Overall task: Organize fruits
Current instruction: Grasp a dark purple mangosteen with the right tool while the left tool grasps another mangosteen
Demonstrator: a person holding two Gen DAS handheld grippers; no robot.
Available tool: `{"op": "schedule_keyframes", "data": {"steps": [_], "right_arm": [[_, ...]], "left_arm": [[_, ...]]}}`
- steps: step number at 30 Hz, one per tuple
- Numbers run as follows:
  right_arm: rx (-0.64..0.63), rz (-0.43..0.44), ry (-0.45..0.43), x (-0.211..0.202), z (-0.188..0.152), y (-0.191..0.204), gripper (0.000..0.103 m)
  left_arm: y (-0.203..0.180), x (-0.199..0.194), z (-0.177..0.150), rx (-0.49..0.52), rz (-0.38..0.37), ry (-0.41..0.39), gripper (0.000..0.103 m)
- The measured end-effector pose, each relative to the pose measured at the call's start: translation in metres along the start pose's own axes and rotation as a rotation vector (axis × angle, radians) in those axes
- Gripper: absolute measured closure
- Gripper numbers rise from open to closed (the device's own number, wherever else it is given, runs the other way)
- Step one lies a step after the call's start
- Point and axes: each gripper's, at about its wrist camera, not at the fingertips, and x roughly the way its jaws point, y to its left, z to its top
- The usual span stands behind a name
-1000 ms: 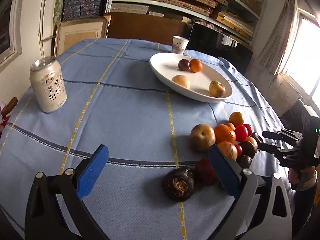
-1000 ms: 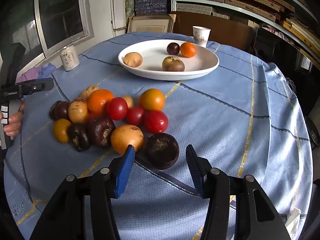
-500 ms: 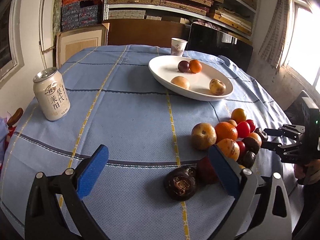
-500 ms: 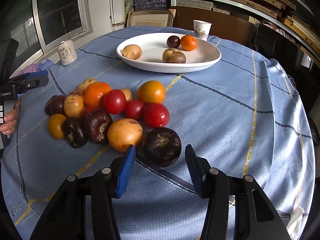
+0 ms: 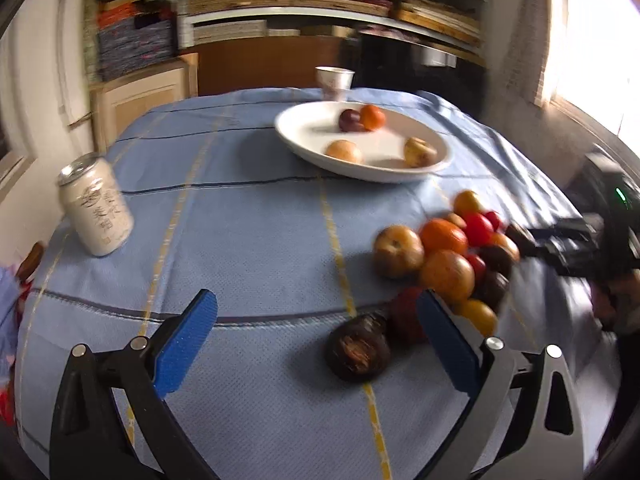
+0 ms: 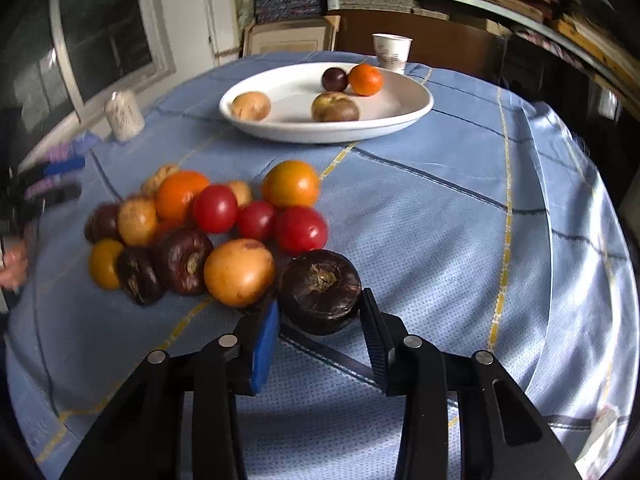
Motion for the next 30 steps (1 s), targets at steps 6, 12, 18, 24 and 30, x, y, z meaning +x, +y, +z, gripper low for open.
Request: {"op": "schedule_keyframes", "data": {"steps": [6, 12, 18, 24, 30], "right_arm": [[0.122, 0.034, -0.016, -0.003, 0.001, -0.019, 0.062], [0.157, 0.049, -0.015, -0.004, 0.001, -0.025, 0.062], [0.156, 0.059, -0.014, -0.004, 0.001, -0.025, 0.062], [0.154, 0.055, -0.015, -0.005, 0.001, -0.024, 0.062], [0.157, 0.053, -0.009, -0.005, 0.001, -0.023, 0.062]], "left_arm": [[-0.023, -0.005, -0.015, 0.146, -0.121, 0.017, 0.006], [-0.031, 0.011, -0.021, 0.188, -0.105, 0.084, 0.026], [-0.02, 0.023, -0.021, 0.146, -0.088, 0.129, 0.039], [-0.009, 0.034, -0.022, 0.102, -0.092, 0.176, 0.047], [-0.012, 0.034, -0.024, 0.116, -0.086, 0.174, 0.047]]}}
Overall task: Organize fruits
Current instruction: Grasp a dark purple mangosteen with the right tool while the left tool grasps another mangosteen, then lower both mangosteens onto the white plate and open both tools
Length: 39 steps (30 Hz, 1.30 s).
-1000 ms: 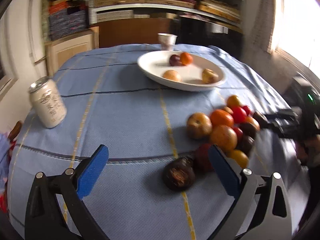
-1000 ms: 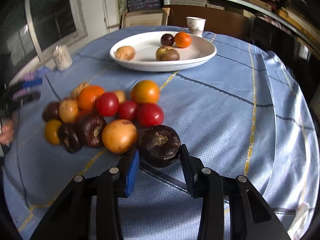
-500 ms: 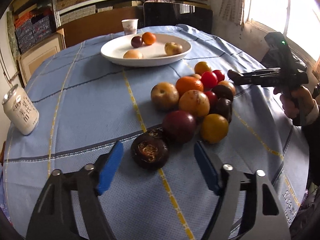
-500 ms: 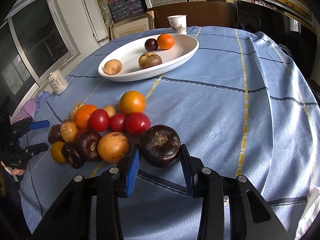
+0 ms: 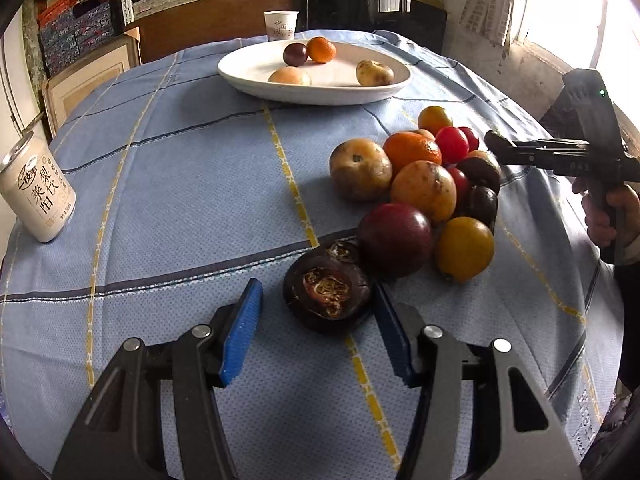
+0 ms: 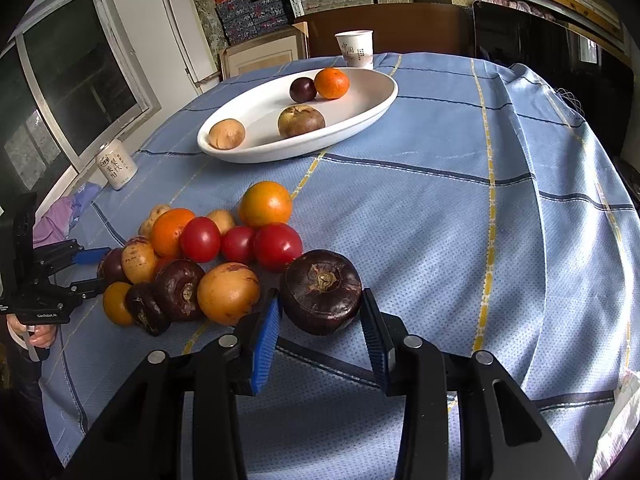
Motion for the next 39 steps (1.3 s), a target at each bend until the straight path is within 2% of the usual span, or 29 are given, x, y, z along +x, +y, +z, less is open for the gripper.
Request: {"op": "schedule_keyframes", "data": {"steps": [2, 5, 12, 16, 18, 21, 26, 32, 35, 39], "right_arm": [[0.002, 0.0, 0.003, 0.001, 0.0, 0.0, 0.062], [0.0, -0.001, 0.002, 0.001, 0.0, 0.0, 0.062], [-0.001, 0.004, -0.004, 0.0, 0.0, 0.0, 0.062], [0.015, 0.028, -0.028, -0.005, 0.002, -0.001, 0.062], [0.014, 0.037, -0.072, -0.011, 0.005, 0.001, 0.062], [0.005, 0.044, -0.12, -0.012, 0.019, 0.01, 0.062], [-0.013, 0.082, -0.165, -0.002, 0.056, 0.033, 0.063], [-0.005, 0.074, -0.123, 0.034, 0.104, 0.052, 0.063], [-0.003, 0.06, -0.108, 0.049, 0.117, 0.054, 0.063], [0.0, 0.057, -0.1, 0.064, 0.13, 0.053, 0.062]], "left_arm": [[-0.001, 0.0, 0.0, 0.001, -0.003, -0.002, 0.05], [-0.002, -0.001, 0.0, 0.008, -0.015, -0.006, 0.059], [0.003, -0.003, 0.002, -0.027, -0.011, -0.016, 0.06], [0.018, -0.012, 0.005, -0.106, -0.045, -0.059, 0.06], [0.025, -0.017, 0.009, -0.144, -0.078, -0.088, 0.06], [0.033, -0.017, 0.031, -0.196, -0.122, -0.11, 0.06], [0.026, -0.012, 0.091, -0.184, -0.115, -0.134, 0.06], [0.014, 0.02, 0.166, -0.146, -0.065, -0.126, 0.06], [0.011, 0.04, 0.192, -0.147, -0.049, -0.112, 0.06], [0.011, 0.069, 0.216, -0.138, 0.012, -0.086, 0.058]]}}
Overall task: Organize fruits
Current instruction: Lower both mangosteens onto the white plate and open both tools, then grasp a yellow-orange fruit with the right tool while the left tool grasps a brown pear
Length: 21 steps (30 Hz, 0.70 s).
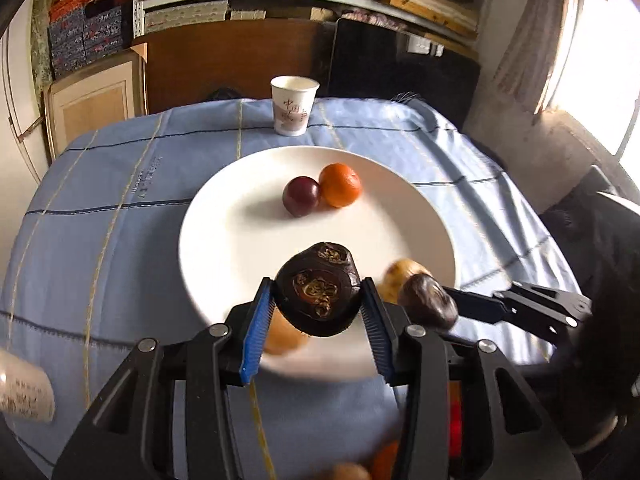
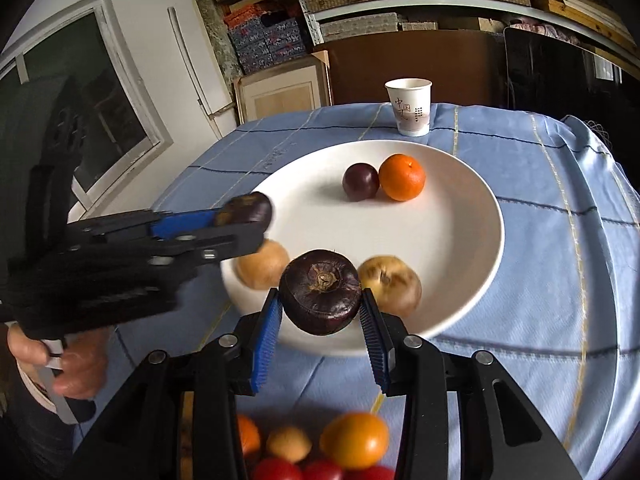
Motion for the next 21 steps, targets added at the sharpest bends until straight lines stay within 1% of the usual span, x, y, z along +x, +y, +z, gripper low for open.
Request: {"op": "schedule_keyframes", "data": {"steps": [1, 3, 4, 5, 7, 9, 12, 17, 21], "right_arm": [[-0.006, 0.003, -0.003, 0.002, 0.001, 0.0, 0.061], [0.0, 0.018, -0.013, -0.003, 0.001, -0.003, 0.059], [0.007, 0.031, -0.015, -0.007, 0.001, -0.004, 0.059], [0.018, 0.044, -0.024, -0.015, 0.001, -0.007, 0.059], [0.04, 0.051, -0.053, -0.03, 0.0, -0.013, 0.059], [0.053, 0.048, -0.063, -0.041, -0.005, -0.018, 0.059], [0.071, 0.028, -0.055, -0.05, -0.021, -0.026, 0.059], [0.135, 0.033, 0.022, -0.039, -0.052, -0.04, 0.059], [0.165, 0.061, 0.059, -0.029, -0.065, -0.041, 0.059]], "left_arm": [[0.0, 0.006, 0.003, -0.004, 0.017, 0.006, 0.055], [0.0, 0.003, 0.004, -0.013, 0.031, -0.009, 0.021], [-0.001, -0.006, 0.002, -0.017, 0.035, -0.043, 0.017], [-0.003, -0.013, -0.001, -0.012, 0.037, -0.069, 0.015], [-0.007, -0.032, -0.01, 0.011, 0.053, -0.108, 0.013], [-0.011, -0.05, -0.024, 0.025, 0.081, -0.136, 0.006], [-0.013, -0.069, -0.054, 0.029, 0.119, -0.175, 0.005], [-0.006, -0.077, -0.099, -0.008, 0.16, -0.168, 0.005], [0.006, -0.079, -0.114, -0.054, 0.163, -0.15, 0.005]]}}
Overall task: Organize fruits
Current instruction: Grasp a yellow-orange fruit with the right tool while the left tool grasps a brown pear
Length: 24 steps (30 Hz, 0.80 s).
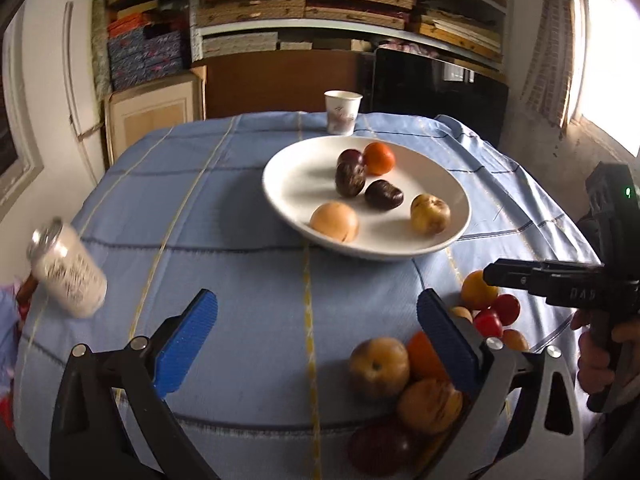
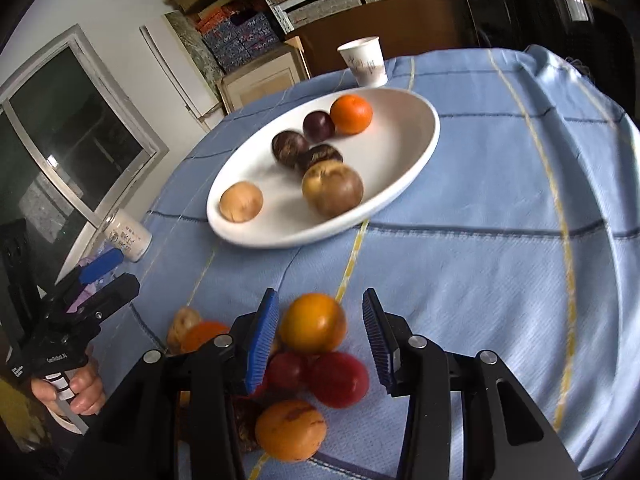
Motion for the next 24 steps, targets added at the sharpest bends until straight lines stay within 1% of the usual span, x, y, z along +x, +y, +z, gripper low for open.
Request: {"op": "schedule_keyframes", "data": {"steps": [4, 7, 11, 18, 19, 20, 24], "right_arm": [[-0.017, -0.005, 0.013, 0.004, -0.006, 0.006, 0.059], [-0.036, -0.027, 0.018, 0.006, -0.009, 0.011, 0.059], [-0.064, -0.049, 0.015, 0.006, -0.012, 0.015, 0.059], [-0.115, -0.091, 0.022, 0.012, -0.014, 0.022, 0.059], [-0.12, -0.096, 0.02, 0.012, -0.015, 0.023, 0.06], [-0.124, -0.098, 0.018, 0.012, -0.015, 0.024, 0.062], [-0.124, -0.099, 0.015, 0.011, -0.015, 0.023, 0.063]], "left_arm": [[0.01, -0.002, -0.005, -0.05, -0.012, 0.02, 0.005], [0.013, -0.002, -0.006, -0.063, 0.0, 0.019, 0.005], [0.016, -0.005, -0.006, -0.084, -0.019, 0.02, 0.005], [0.017, -0.007, -0.006, -0.086, -0.024, 0.017, 0.005], [0.017, -0.008, -0.006, -0.084, -0.024, 0.017, 0.005], [0.017, -0.008, -0.006, -0.084, -0.023, 0.016, 0.005], [0.016, -0.008, -0.007, -0.084, -0.025, 0.023, 0.005]]}}
